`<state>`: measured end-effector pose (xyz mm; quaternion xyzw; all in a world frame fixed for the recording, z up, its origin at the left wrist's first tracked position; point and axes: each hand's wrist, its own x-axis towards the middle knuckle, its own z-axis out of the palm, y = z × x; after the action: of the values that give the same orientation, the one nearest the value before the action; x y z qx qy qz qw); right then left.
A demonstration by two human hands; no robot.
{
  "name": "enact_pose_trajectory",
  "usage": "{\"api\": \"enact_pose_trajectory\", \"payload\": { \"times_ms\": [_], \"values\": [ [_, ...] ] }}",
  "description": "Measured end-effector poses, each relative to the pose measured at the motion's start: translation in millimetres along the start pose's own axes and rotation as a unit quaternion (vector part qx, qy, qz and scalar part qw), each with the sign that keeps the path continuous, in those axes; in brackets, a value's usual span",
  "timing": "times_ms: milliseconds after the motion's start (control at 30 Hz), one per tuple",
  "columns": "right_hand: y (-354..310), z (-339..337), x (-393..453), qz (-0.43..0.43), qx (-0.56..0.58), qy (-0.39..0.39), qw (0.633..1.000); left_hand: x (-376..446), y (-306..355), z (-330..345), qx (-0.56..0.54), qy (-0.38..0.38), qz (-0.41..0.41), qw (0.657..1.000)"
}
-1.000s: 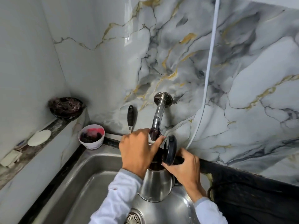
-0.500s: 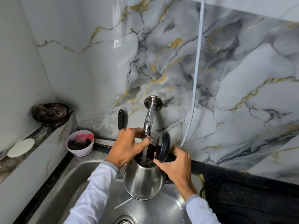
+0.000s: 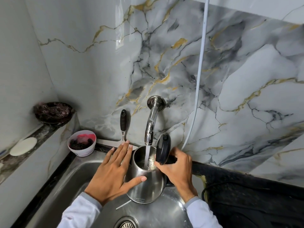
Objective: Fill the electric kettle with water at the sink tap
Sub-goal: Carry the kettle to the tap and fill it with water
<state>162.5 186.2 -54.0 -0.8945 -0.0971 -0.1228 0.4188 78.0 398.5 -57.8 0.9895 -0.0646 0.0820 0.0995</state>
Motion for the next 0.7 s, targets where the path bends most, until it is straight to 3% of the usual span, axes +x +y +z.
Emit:
{"api": "enact_pose_trajectory", "payload": {
  "times_ms": [700],
  "values": [
    [10.2,-0.2,-2.6,0.005,0.021,0.001,1.000,2.3,12.0,-5.9,0.090,-0.023,-0.007,0.996]
  ]
}}
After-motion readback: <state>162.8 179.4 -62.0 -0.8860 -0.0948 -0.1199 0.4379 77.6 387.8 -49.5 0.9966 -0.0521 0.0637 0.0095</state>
